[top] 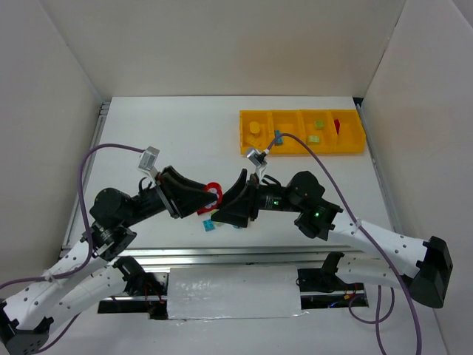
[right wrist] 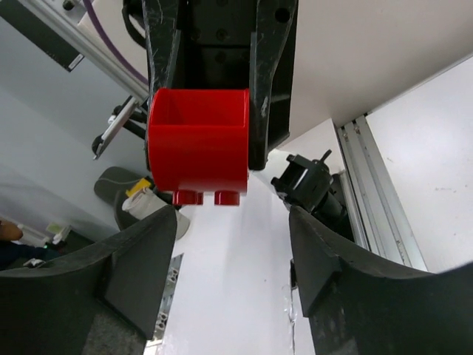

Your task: Sort the legos into containers by color

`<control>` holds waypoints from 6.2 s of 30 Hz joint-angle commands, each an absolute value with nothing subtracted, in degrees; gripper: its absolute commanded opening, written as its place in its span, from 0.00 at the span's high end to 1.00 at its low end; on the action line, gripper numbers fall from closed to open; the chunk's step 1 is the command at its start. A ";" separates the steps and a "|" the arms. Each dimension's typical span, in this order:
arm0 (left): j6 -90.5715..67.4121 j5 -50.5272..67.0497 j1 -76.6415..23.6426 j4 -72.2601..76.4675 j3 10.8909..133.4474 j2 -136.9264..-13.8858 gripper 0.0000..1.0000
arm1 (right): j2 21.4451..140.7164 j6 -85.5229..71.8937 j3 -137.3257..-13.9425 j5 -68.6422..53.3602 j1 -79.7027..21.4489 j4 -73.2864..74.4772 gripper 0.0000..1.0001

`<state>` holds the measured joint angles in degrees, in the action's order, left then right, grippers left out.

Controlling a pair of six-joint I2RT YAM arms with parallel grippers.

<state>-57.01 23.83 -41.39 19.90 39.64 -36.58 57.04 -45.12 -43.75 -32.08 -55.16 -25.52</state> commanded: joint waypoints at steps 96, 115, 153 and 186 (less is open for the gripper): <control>-42.89 -35.06 -41.13 -48.07 53.26 -25.49 0.01 | 93.12 -26.99 -97.85 9.75 -14.82 34.37 0.00; -42.98 -32.35 -40.87 -46.32 51.50 -19.16 0.00 | 116.18 -28.39 -98.51 21.27 -58.01 40.60 0.04; -41.66 -30.76 -40.87 -45.00 51.07 -18.28 0.01 | 128.15 -26.19 -109.50 14.76 -55.81 37.44 1.00; -37.18 8.52 -40.96 -4.04 41.66 -39.99 0.12 | 77.96 -49.75 -75.15 40.78 -67.15 30.94 1.00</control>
<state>-38.72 6.11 -40.95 -8.19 40.49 -39.00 80.14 -48.21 -74.70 37.39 -66.22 31.70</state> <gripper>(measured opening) 0.889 0.446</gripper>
